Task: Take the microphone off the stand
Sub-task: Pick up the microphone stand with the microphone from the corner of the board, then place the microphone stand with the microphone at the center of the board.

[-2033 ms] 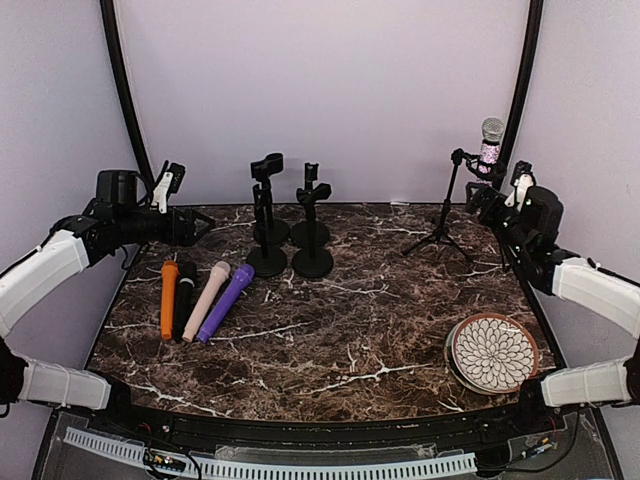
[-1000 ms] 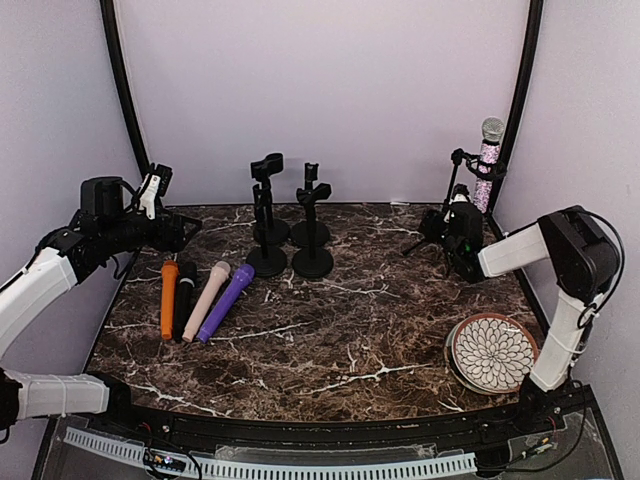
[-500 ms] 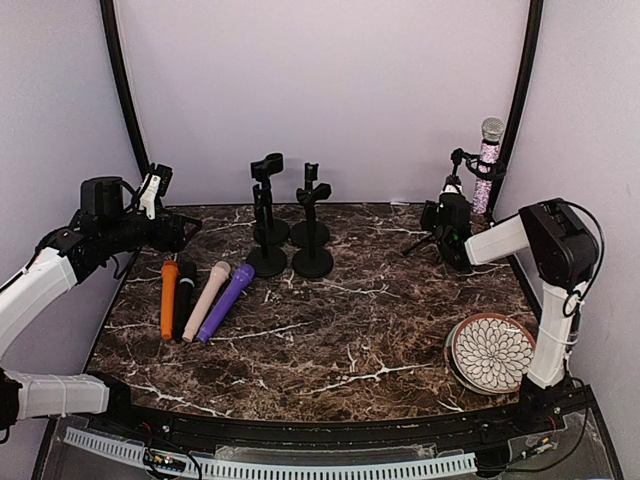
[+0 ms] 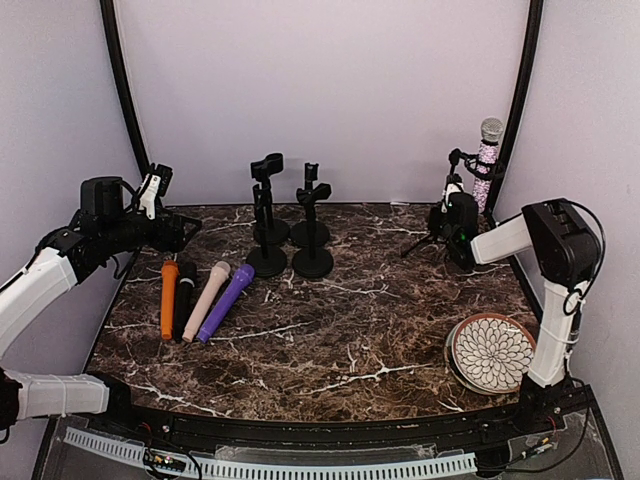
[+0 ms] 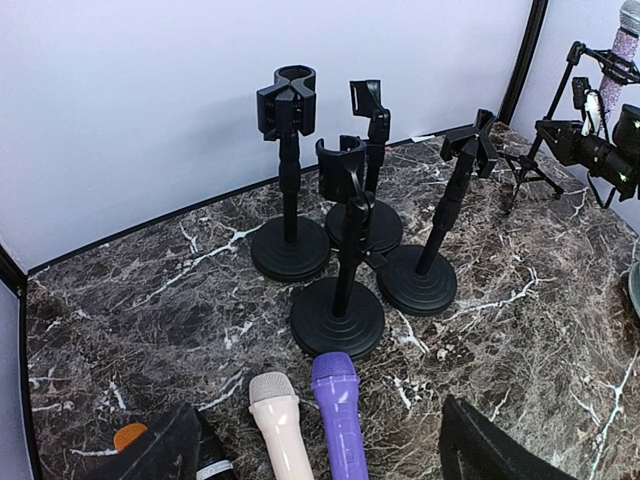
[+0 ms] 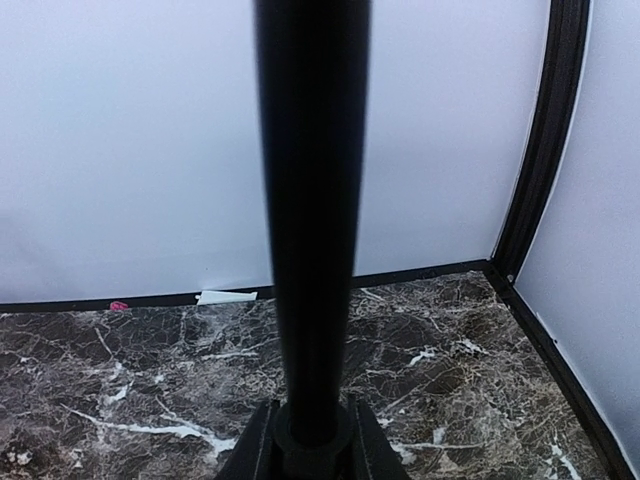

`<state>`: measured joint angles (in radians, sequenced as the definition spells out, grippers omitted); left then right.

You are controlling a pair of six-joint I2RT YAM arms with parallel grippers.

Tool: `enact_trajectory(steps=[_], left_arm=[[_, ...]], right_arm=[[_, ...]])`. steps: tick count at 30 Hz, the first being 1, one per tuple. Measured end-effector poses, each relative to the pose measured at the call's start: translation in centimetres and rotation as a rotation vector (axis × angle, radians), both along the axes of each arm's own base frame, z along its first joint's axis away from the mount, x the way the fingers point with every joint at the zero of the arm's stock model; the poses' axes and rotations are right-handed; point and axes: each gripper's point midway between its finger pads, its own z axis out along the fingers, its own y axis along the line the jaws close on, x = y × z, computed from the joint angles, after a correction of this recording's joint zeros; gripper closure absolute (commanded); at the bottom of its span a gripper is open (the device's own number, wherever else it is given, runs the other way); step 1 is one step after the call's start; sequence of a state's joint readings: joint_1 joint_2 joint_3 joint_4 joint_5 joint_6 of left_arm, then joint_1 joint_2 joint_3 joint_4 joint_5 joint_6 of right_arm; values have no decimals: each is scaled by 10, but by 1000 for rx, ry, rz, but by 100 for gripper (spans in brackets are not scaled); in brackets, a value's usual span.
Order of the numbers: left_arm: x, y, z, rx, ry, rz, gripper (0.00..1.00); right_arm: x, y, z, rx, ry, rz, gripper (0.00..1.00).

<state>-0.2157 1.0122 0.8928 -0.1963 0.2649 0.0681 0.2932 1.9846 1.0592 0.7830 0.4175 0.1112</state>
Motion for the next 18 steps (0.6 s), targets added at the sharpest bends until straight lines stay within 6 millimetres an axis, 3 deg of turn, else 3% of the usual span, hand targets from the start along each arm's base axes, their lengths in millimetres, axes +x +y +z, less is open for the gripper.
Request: enact_trajectory(steps=[10, 18], left_arm=[[0, 1, -3, 7, 2, 7, 15], [1, 3, -8, 18, 7, 17, 15]], right_arm=[[-38, 19, 12, -33, 37, 122, 100], [-101, 74, 80, -1, -61, 313, 100]])
